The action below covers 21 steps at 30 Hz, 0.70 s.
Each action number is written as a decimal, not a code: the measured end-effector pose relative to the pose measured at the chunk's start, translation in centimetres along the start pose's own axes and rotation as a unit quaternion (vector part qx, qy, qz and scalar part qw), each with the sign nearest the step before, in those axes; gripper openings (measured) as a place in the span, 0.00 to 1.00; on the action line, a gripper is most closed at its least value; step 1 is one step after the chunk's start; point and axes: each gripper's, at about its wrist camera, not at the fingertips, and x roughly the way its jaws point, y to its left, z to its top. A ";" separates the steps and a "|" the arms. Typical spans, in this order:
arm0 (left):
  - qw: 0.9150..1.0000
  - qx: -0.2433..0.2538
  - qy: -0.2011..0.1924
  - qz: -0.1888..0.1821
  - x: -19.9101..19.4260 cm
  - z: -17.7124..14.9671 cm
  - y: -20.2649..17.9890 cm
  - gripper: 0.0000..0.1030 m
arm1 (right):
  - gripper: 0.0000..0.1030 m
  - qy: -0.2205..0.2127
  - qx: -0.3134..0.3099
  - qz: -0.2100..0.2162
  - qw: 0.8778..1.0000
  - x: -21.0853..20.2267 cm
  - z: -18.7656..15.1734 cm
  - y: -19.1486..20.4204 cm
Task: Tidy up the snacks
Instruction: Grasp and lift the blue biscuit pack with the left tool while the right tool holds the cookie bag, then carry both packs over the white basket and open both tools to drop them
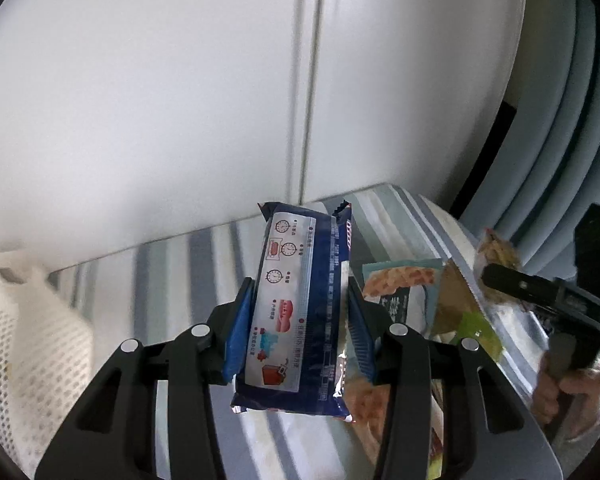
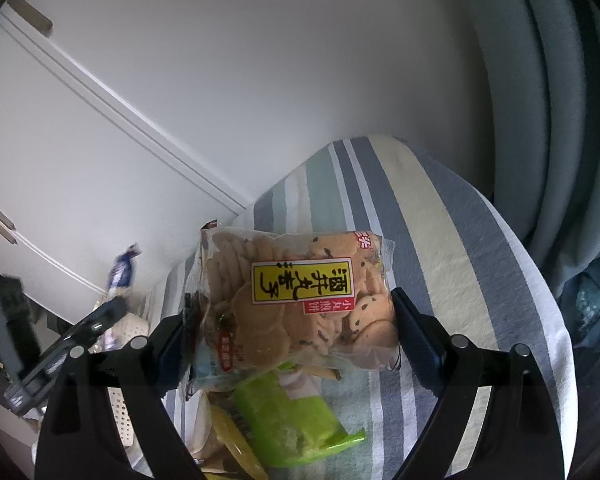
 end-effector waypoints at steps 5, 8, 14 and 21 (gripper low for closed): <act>0.999 -0.012 -0.027 0.021 -5.7 -0.9 2.0 0.44 | 0.86 -0.018 -0.005 0.015 1.000 -0.6 -0.4 0.0; 0.998 -0.016 -0.038 0.039 -8.9 -1.8 3.7 0.44 | 0.86 -0.028 -0.007 0.022 0.999 -1.1 -0.7 0.1; 0.994 -0.047 -0.068 0.072 -14.8 -3.7 8.5 0.44 | 0.86 -0.048 0.015 0.030 0.998 -2.3 -0.9 -0.8; 0.987 -0.101 -0.070 0.104 -18.1 -7.3 15.0 0.44 | 0.86 -0.025 -0.014 -0.020 0.999 -2.4 -1.3 1.3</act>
